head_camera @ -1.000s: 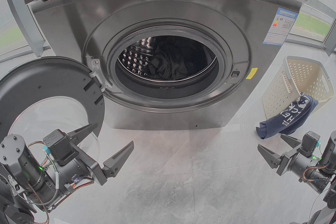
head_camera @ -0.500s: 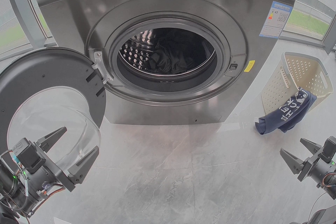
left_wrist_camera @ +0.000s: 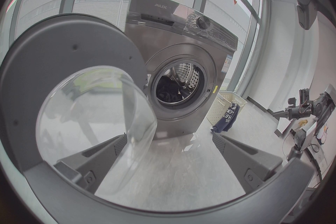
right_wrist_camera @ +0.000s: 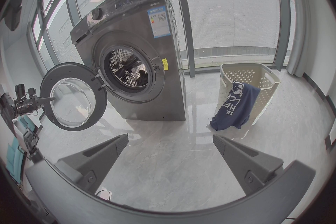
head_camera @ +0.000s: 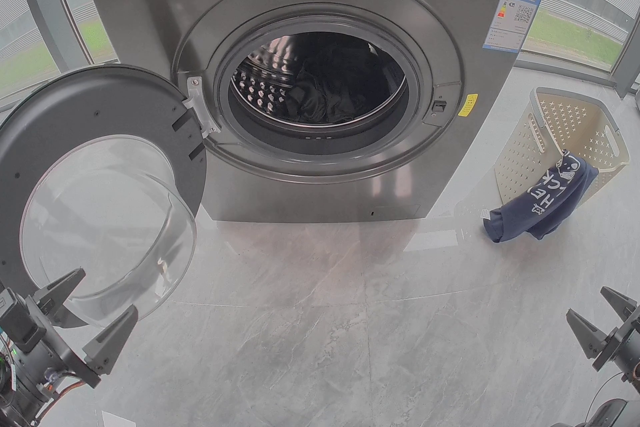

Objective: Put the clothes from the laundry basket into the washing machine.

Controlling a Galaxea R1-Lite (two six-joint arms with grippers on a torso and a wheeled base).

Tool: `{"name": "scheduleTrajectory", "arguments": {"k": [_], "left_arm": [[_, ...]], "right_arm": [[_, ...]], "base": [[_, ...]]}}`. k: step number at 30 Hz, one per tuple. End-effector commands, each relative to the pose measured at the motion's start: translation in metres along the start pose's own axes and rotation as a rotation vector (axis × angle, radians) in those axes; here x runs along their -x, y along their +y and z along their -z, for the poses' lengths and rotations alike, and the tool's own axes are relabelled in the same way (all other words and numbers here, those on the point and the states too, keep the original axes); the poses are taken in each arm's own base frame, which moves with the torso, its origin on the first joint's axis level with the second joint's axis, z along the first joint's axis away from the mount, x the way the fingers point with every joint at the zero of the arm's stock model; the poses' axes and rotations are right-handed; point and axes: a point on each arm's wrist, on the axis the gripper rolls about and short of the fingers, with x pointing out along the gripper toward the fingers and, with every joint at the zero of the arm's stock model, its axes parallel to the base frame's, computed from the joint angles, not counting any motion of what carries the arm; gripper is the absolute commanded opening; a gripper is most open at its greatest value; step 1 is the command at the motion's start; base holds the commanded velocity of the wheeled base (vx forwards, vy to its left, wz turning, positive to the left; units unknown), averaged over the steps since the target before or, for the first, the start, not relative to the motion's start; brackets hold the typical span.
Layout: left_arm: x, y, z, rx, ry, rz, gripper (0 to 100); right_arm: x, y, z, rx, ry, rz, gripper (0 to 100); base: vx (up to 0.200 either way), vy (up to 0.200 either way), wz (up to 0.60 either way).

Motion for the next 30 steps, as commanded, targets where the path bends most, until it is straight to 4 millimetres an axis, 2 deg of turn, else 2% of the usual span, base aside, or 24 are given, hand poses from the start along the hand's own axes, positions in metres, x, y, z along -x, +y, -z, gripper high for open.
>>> {"name": "scheduleTrajectory", "arguments": {"k": [1, 6, 13, 18, 21, 27, 30], "left_arm": [[0.036, 0.007, 0.006, 0.05, -0.074, -0.031, 100], [0.06, 0.01, 0.019, 0.05, -0.083, -0.045, 100], [0.085, 0.01, 0.039, 0.048, -0.09, -0.097, 100], [0.089, 0.01, 0.046, 0.045, -0.08, -0.133, 100], [0.09, 0.009, 0.048, 0.041, -0.084, -0.179, 100], [0.093, 0.008, 0.053, 0.017, -0.066, -0.233, 100], [0.092, 0.007, 0.054, -0.04, -0.059, -0.307, 100]], "right_arm": [[0.019, -0.005, 0.004, -0.011, -0.103, 0.045, 100], [0.026, -0.007, 0.005, -0.007, -0.147, 0.082, 100], [0.041, -0.01, 0.015, -0.001, -0.193, 0.171, 100], [0.051, -0.01, 0.028, 0.0, -0.193, 0.197, 100], [0.06, -0.01, 0.043, -0.002, -0.192, 0.234, 100], [0.065, -0.006, 0.054, 0.047, -0.191, 0.252, 100], [0.065, -0.007, 0.058, 0.054, -0.159, 0.269, 100]], "base": [[0.0, 0.0, 0.0], [-0.16, 0.0, 0.0], [0.0, 0.0, 0.0], [0.0, 0.0, 0.0], [0.0, 0.0, 0.0], [0.0, -0.2, 0.0], [0.0, 0.0, 0.0]]}}
